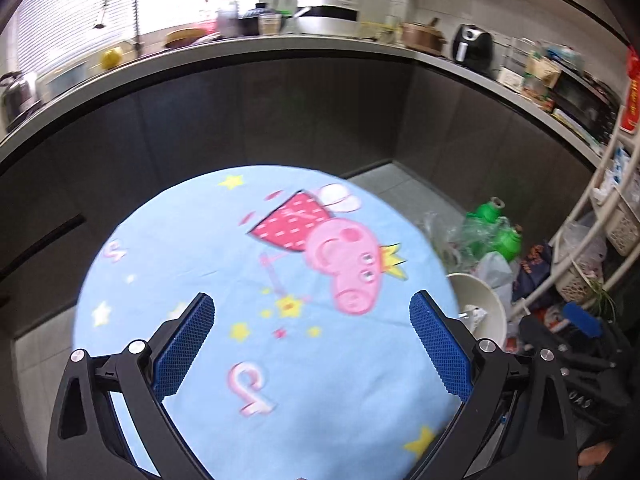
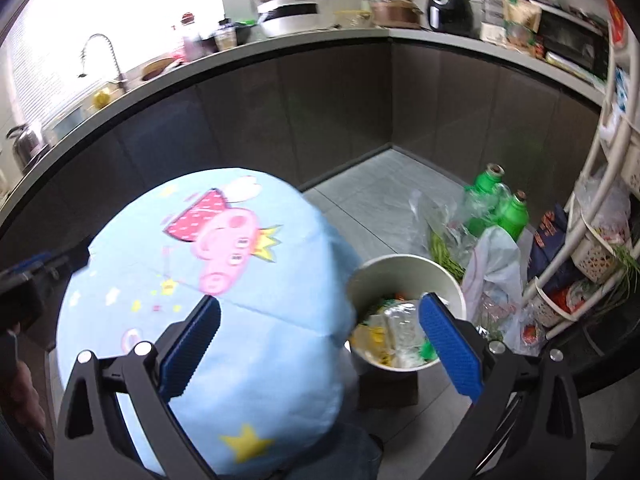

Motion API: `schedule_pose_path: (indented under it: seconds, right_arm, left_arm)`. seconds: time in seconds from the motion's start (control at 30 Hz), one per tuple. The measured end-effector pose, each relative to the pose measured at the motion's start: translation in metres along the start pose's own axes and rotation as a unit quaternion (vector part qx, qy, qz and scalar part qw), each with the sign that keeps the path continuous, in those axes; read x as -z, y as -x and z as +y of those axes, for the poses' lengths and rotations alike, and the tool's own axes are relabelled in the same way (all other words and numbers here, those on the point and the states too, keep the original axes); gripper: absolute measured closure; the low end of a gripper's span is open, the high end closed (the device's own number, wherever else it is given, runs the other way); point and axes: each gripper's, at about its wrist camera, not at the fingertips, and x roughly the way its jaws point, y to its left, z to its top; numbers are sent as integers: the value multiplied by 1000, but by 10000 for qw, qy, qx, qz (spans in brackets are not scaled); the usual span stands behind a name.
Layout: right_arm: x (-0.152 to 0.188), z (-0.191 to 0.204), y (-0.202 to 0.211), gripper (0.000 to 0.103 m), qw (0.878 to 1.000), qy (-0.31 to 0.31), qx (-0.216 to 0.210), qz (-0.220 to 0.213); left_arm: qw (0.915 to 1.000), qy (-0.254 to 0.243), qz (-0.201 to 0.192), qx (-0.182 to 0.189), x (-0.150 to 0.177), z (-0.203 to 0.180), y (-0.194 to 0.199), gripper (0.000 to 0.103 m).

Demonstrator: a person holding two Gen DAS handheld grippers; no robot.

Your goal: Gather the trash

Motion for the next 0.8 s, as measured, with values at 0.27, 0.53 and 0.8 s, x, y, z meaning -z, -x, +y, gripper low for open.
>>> schedule_pose_path:
  seconds: [0.27, 0.53, 0.8]
  right_arm:
    - [7, 78, 20, 3, 9984, 521, -177, -96]
    - [15, 123, 28, 3, 9968, 768, -217, -92]
    - [13, 132, 28, 3, 9960, 878, -137, -104]
  left_arm:
    - [9976, 345, 184, -576, 33, 67, 34, 9]
    - [9948, 583, 152, -825, 47, 100, 56, 9]
    - [9943, 671, 128, -814, 46, 107, 59, 9]
